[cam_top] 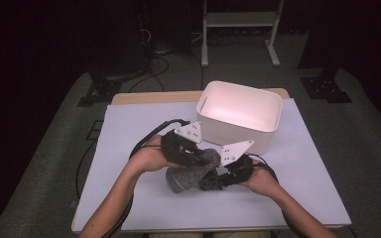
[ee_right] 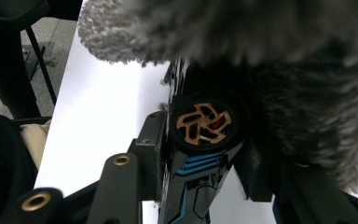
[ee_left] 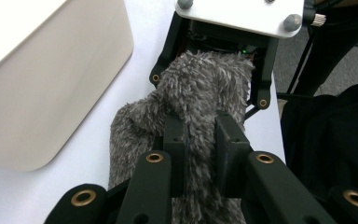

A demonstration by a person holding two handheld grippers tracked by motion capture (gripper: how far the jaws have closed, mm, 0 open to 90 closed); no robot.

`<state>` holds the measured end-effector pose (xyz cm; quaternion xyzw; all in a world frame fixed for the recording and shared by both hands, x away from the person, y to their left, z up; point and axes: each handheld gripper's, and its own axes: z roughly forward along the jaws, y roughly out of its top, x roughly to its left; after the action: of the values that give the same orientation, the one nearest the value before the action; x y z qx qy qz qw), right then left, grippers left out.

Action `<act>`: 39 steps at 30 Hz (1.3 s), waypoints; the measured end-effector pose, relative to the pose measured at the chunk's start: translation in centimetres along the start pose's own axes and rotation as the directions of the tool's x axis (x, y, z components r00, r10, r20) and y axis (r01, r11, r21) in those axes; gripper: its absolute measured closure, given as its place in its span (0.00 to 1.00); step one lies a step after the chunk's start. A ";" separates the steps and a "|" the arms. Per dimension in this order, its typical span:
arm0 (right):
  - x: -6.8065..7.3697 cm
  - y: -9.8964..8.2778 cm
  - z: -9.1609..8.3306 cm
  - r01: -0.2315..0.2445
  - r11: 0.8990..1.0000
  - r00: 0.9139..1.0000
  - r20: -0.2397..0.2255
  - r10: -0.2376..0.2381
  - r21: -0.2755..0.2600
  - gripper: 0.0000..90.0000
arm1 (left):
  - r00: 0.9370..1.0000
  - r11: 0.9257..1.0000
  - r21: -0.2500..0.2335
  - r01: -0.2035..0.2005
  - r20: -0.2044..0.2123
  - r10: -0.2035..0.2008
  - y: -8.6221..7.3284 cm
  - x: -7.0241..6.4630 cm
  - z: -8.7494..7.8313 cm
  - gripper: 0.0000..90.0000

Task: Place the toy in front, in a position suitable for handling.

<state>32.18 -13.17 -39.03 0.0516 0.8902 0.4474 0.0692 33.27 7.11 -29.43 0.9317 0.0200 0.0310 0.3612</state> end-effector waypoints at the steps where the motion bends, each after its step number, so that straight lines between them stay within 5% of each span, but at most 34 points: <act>1: 0.0 0.0 -0.1 -0.003 1.000 1.000 0.000 0.003 0.002 0.63 | 1.000 1.000 -0.008 0.008 -0.004 -0.008 -0.1 0.0 -0.1 0.86; 8: -0.5 -1.0 -1.2 -0.042 0.999 0.999 0.009 0.042 -0.010 0.63 | 0.999 0.999 0.016 0.034 -0.014 -0.033 -1.3 0.2 -0.1 0.86; 12: -0.4 -1.2 -1.4 -0.054 0.998 0.998 0.014 0.054 -0.019 0.63 | 0.998 0.998 -0.031 0.057 0.012 -0.057 -2.1 0.3 0.3 0.86; 27: -0.1 -0.8 -1.5 -0.028 0.999 0.999 0.026 0.028 0.017 0.63 | 0.994 0.994 -0.045 0.099 0.044 -0.098 -4.1 0.5 0.5 0.85; 34: -0.2 -1.0 -2.0 -0.029 0.999 0.999 0.025 0.028 0.029 0.63 | 0.992 0.994 0.002 0.108 0.063 -0.108 -4.9 0.5 2.3 0.85; 39: -0.1 -0.9 -2.1 -0.019 0.998 0.999 0.038 0.017 0.056 0.62 | 0.989 0.991 -0.036 0.128 0.082 -0.125 -5.0 0.6 2.9 0.85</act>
<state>31.85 -15.39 -38.45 0.0700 0.9005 0.4215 0.0804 34.03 8.88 -34.92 0.9215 0.0641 -0.0288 0.3821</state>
